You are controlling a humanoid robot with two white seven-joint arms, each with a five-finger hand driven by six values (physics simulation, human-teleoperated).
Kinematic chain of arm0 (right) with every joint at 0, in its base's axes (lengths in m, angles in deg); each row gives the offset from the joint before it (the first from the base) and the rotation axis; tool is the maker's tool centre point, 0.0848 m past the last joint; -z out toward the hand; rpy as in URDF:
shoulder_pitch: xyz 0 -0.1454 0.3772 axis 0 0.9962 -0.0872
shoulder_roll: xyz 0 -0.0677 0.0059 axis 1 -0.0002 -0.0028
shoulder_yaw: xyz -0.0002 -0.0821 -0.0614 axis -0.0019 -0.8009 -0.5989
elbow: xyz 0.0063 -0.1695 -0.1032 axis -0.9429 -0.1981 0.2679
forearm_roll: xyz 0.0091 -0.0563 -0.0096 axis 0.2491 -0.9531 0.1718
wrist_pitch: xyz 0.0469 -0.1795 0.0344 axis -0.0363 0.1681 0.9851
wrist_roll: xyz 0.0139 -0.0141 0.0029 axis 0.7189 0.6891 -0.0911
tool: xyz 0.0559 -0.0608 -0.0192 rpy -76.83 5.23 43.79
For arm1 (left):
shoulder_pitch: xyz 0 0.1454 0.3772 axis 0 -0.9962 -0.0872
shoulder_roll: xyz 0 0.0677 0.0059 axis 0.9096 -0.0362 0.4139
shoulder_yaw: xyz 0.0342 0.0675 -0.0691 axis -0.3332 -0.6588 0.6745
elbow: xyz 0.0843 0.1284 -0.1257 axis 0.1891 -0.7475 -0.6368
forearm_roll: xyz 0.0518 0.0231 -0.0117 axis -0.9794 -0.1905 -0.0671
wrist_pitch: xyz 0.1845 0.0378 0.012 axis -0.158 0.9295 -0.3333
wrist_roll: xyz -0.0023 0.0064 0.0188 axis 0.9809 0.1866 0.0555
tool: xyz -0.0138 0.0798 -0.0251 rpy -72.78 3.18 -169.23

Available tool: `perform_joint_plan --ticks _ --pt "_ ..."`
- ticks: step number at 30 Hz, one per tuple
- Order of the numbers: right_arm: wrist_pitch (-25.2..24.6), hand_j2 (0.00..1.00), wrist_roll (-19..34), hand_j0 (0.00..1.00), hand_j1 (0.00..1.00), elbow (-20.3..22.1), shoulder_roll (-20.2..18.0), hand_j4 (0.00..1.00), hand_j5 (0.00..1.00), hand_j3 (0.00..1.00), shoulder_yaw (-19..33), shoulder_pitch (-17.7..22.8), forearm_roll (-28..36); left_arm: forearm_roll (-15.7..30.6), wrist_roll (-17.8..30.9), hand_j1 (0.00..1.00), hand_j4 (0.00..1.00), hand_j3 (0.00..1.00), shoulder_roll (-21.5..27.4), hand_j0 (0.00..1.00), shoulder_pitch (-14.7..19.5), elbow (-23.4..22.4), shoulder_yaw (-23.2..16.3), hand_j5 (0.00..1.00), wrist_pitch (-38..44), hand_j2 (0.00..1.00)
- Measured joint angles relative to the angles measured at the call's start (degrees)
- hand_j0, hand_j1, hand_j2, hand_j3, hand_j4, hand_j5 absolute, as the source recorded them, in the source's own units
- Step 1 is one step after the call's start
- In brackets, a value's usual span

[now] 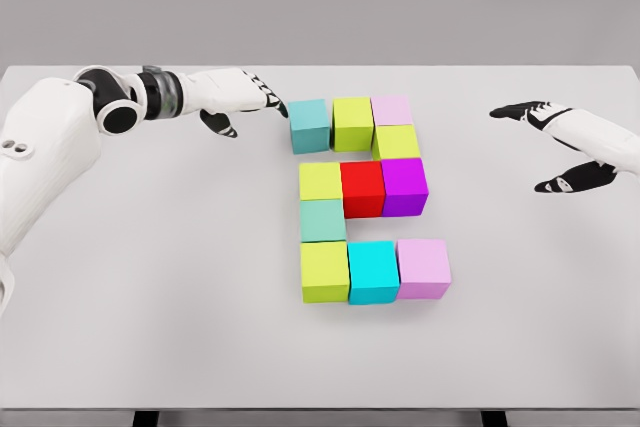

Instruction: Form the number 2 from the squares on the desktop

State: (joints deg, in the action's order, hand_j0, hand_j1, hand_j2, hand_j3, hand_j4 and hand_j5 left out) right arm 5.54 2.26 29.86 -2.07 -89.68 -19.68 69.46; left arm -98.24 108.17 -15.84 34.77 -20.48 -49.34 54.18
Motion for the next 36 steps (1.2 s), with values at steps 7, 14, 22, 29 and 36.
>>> perform_joint_plan --ticks 7,14,22,29,36 --pt "0.0 1.00 0.0 1.00 1.00 -0.1 0.6 1.00 1.00 1.00 0.1 0.2 0.0 0.0 0.2 0.85 0.85 0.85 -1.0 0.85 0.1 -0.8 0.0 0.85 0.0 0.85" --pt "0.0 1.00 0.0 1.00 1.00 -0.1 0.6 1.00 1.00 1.00 0.1 0.2 0.1 0.1 0.2 0.85 0.85 0.85 -1.0 0.85 0.1 -1.2 0.1 0.85 0.0 0.85" --pt "0.0 1.00 -0.1 1.00 1.00 -0.1 0.6 1.00 1.00 1.00 0.1 0.2 0.1 2.0 0.1 1.00 1.00 1.00 2.3 1.00 0.6 -1.1 1.2 1.00 0.0 1.00" --pt "0.0 1.00 -0.1 1.00 1.00 -0.1 0.6 1.00 1.00 1.00 0.1 0.2 0.1 8.1 0.0 1.00 1.00 1.00 16.4 1.00 -1.9 4.5 1.6 1.00 0.0 1.00" --pt "0.0 1.00 -0.3 1.00 1.00 0.0 0.7 1.00 1.00 1.00 0.1 0.2 0.1 11.7 -0.3 1.00 1.00 1.00 25.1 1.00 -3.9 7.6 1.8 1.00 0.0 1.00"
